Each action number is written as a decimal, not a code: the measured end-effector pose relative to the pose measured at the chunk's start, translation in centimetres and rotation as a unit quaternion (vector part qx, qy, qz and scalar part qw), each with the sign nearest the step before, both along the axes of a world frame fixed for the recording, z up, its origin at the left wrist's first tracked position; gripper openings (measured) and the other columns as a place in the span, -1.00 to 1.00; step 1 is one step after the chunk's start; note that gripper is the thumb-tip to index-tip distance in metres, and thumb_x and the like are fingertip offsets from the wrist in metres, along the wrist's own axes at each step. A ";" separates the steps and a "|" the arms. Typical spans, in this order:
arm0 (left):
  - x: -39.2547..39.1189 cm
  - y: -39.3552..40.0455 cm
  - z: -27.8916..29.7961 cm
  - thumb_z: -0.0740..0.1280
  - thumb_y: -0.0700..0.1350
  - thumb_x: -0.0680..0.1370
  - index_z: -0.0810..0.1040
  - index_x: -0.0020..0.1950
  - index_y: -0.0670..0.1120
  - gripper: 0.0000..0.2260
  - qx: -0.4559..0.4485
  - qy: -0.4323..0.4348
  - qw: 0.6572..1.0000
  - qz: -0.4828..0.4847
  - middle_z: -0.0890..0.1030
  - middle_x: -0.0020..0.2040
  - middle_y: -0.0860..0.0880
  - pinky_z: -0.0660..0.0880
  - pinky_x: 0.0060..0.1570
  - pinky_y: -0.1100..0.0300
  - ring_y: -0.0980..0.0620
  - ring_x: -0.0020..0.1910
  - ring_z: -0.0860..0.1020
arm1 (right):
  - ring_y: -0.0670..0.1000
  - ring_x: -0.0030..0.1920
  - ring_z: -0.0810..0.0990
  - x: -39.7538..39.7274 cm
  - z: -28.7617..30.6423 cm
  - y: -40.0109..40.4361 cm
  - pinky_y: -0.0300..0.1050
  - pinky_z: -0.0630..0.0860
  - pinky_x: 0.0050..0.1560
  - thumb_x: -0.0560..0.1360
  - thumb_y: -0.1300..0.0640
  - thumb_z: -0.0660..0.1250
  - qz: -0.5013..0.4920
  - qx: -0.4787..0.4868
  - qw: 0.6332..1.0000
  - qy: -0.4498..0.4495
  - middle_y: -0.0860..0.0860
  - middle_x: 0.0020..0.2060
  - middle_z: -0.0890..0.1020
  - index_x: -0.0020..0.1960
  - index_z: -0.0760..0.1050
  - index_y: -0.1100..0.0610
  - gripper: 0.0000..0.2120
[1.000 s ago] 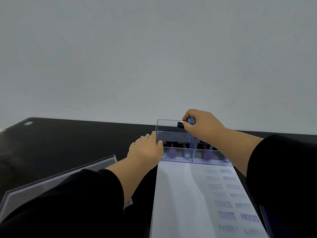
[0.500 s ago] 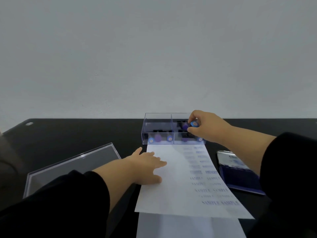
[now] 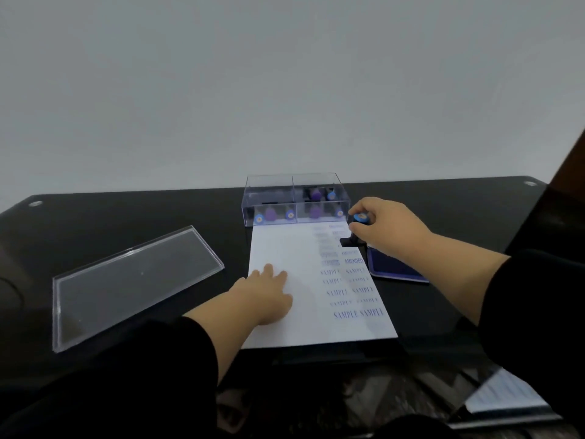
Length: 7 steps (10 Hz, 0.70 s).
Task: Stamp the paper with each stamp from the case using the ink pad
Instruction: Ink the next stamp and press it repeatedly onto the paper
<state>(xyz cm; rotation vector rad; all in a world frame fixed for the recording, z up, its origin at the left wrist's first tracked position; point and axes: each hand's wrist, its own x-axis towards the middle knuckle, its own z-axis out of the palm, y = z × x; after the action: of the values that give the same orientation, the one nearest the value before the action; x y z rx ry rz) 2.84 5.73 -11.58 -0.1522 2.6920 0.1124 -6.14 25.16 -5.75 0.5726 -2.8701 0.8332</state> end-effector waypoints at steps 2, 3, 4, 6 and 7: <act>1.3 1.4 -3.6 -0.12 0.17 0.63 -0.21 0.56 0.04 -0.45 0.030 0.097 0.992 0.073 -0.27 0.55 -0.03 -0.21 0.47 -0.06 -0.07 0.53 -0.24 | -0.02 -0.21 0.53 1.9 -2.6 3.1 -0.16 0.44 -0.24 0.54 0.08 0.26 -0.059 -0.040 0.997 0.006 -0.05 -0.17 0.56 0.20 0.46 -0.01 -0.76; 1.8 1.4 -4.4 -0.12 0.17 0.63 -0.19 0.56 0.05 -0.46 0.023 0.144 0.987 0.073 -0.24 0.56 -0.02 -0.20 0.47 -0.04 -0.05 0.53 -0.22 | 0.00 -0.23 0.54 1.8 -3.4 4.7 -0.13 0.46 -0.29 0.53 0.09 0.26 -0.096 -0.048 0.994 0.012 -0.02 -0.15 0.57 0.18 0.41 -0.01 -0.77; 1.8 1.4 -4.5 -0.12 0.17 0.63 -0.18 0.56 0.05 -0.47 0.024 0.157 0.984 0.076 -0.23 0.56 -0.01 -0.20 0.48 -0.03 -0.04 0.53 -0.21 | 0.04 -0.22 0.55 1.6 -4.0 5.7 -0.10 0.50 -0.28 0.54 0.10 0.26 -0.129 -0.052 0.990 0.013 0.03 -0.12 0.59 0.08 0.40 0.01 -0.87; 1.7 1.3 -4.5 -0.13 0.17 0.63 -0.19 0.56 0.06 -0.47 0.020 0.155 0.985 0.073 -0.24 0.56 -0.01 -0.20 0.48 -0.02 -0.03 0.53 -0.22 | 0.05 -0.02 0.56 1.0 -5.0 6.0 -0.11 0.51 -0.06 0.54 0.11 0.27 -0.158 -0.064 0.985 0.013 -0.01 0.16 0.58 -0.02 0.39 0.05 -0.94; 1.7 1.4 -4.6 -0.13 0.17 0.63 -0.19 0.56 0.06 -0.47 0.020 0.157 0.985 0.073 -0.24 0.56 0.00 -0.20 0.48 -0.02 -0.03 0.53 -0.22 | 0.04 0.01 0.55 0.6 -4.9 5.6 -0.15 0.47 -0.09 0.54 0.12 0.27 -0.158 -0.054 0.986 0.016 0.01 0.18 0.57 -0.03 0.37 0.03 -0.93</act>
<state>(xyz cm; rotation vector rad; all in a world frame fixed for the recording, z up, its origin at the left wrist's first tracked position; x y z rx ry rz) 4.56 7.09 -16.15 -0.3461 2.9866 0.2557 -5.58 30.79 -10.65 0.1128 -2.7598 0.9050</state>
